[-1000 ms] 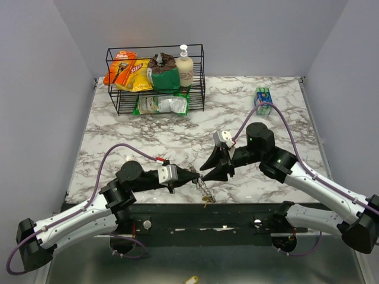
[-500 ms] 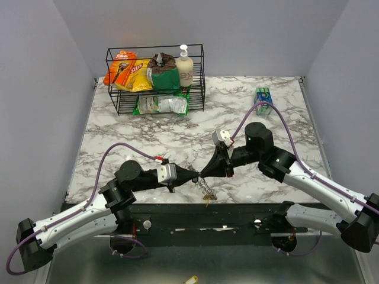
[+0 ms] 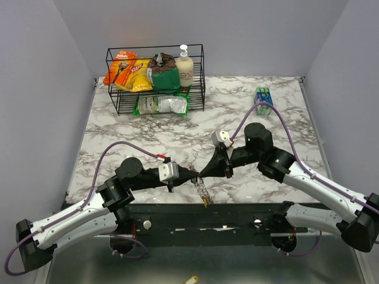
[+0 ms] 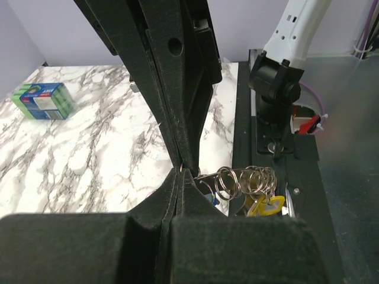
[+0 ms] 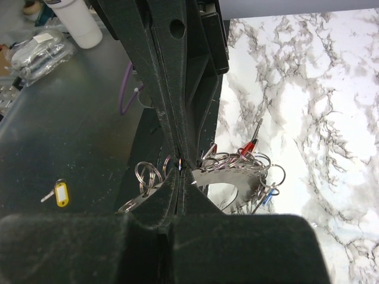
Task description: Put the keys on the keyring
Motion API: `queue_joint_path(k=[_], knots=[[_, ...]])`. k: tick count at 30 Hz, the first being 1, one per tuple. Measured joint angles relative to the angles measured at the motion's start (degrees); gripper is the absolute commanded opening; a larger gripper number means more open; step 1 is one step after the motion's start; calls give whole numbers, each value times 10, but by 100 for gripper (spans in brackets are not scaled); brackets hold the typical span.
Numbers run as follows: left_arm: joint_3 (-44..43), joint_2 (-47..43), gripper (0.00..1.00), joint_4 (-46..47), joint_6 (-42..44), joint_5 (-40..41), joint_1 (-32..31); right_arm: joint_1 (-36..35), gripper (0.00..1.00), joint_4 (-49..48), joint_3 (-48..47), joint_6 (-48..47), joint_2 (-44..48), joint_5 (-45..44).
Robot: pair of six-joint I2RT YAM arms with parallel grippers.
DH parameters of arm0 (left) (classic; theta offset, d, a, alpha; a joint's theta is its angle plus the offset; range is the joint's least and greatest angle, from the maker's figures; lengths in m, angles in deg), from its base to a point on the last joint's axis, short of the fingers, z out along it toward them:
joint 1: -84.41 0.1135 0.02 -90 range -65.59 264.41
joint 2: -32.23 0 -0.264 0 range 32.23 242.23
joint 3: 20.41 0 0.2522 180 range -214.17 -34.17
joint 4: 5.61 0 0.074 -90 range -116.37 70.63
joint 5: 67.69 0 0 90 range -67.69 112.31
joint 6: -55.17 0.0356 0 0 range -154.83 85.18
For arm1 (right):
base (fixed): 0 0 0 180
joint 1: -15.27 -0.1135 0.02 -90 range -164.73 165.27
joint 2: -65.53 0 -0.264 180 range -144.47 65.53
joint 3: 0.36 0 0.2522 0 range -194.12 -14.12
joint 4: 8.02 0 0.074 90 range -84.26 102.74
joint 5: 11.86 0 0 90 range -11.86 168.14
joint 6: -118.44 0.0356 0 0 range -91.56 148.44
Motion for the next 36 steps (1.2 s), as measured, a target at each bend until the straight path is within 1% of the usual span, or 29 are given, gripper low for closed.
queue_joint_path(k=[2, 5, 6, 9, 11, 12, 18, 22, 28, 36], knots=[[-17, 5, 3, -28, 7, 1, 0, 0, 1, 0, 0, -2, 0, -2], [-45, 15, 15, -72, 22, 7, 0, 0, 1, 3, -5, -4, -3, -4], [-53, 17, 20, -85, 27, 10, 0, 0, 1, 3, -7, -6, -4, -4], [-72, 17, 30, -115, 40, 13, 0, 0, 1, 15, -10, -12, -5, -5], [-84, 17, 33, -129, 50, 14, 0, 0, 1, 28, -11, -18, -7, -6], [-92, 18, 38, -139, 54, 15, 0, 0, 1, 38, -14, -22, -9, -8], [-135, 33, 47, -198, 84, 16, 0, 0, 1, 77, -41, -43, -22, -12], [-179, 64, 51, -260, 112, 17, 0, 0, 1, 112, -69, -62, -40, -19], [-243, 137, 50, -354, 156, 9, 0, 0, 1, 173, -98, -94, -68, -38], [-266, 168, 47, -410, 200, -11, 4, 0, 1, 218, -102, -116, -72, -44]])
